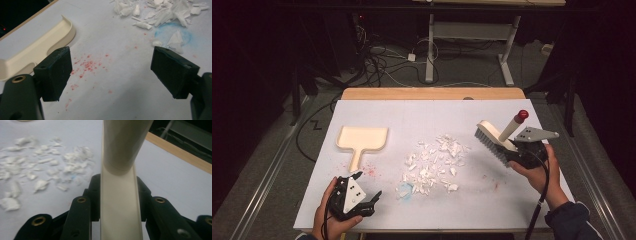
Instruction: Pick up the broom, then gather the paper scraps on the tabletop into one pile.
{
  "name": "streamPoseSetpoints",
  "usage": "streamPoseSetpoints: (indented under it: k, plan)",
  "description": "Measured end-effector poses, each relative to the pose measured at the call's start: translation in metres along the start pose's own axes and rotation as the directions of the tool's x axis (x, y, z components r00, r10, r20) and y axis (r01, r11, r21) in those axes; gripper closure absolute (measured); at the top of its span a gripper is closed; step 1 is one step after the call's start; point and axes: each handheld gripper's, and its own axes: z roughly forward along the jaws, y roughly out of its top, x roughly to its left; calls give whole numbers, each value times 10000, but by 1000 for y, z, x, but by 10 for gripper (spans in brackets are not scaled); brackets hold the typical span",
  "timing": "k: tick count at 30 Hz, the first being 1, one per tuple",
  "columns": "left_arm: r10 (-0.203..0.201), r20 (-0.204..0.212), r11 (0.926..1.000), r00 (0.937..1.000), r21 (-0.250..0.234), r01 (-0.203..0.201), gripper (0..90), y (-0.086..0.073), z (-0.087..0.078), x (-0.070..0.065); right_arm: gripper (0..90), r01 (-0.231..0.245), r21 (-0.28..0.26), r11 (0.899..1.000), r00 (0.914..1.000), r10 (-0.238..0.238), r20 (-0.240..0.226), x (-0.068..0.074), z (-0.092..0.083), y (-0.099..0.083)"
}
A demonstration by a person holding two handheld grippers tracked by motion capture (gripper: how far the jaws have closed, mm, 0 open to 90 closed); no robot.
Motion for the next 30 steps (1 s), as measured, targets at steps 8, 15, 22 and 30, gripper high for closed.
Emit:
streamPoseSetpoints:
  k: [8, 15, 22, 30]
  plan:
    - [11, 48, 10000, 10000, 46, -11, 165, -2, 2, 2, 682, 56, 454, 9990, 9971, -90, 755, -17, 35, 10]
    - [24, 7, 9999, 10000, 151, -25, 165, -4, 2, 1, 682, 238, 599, 9979, 9938, -302, 1071, -17, 63, 21]
    - [45, 121, 9997, 9999, 255, -48, 165, -3, 2, -1, 683, 568, 1073, 9926, 9899, -700, 1232, 2, 94, 26]
    - [214, 201, 9988, 9996, 444, -223, 165, -4, 1, -4, 681, 1632, 1223, 9790, 9814, -1738, 817, 38, 109, 31]
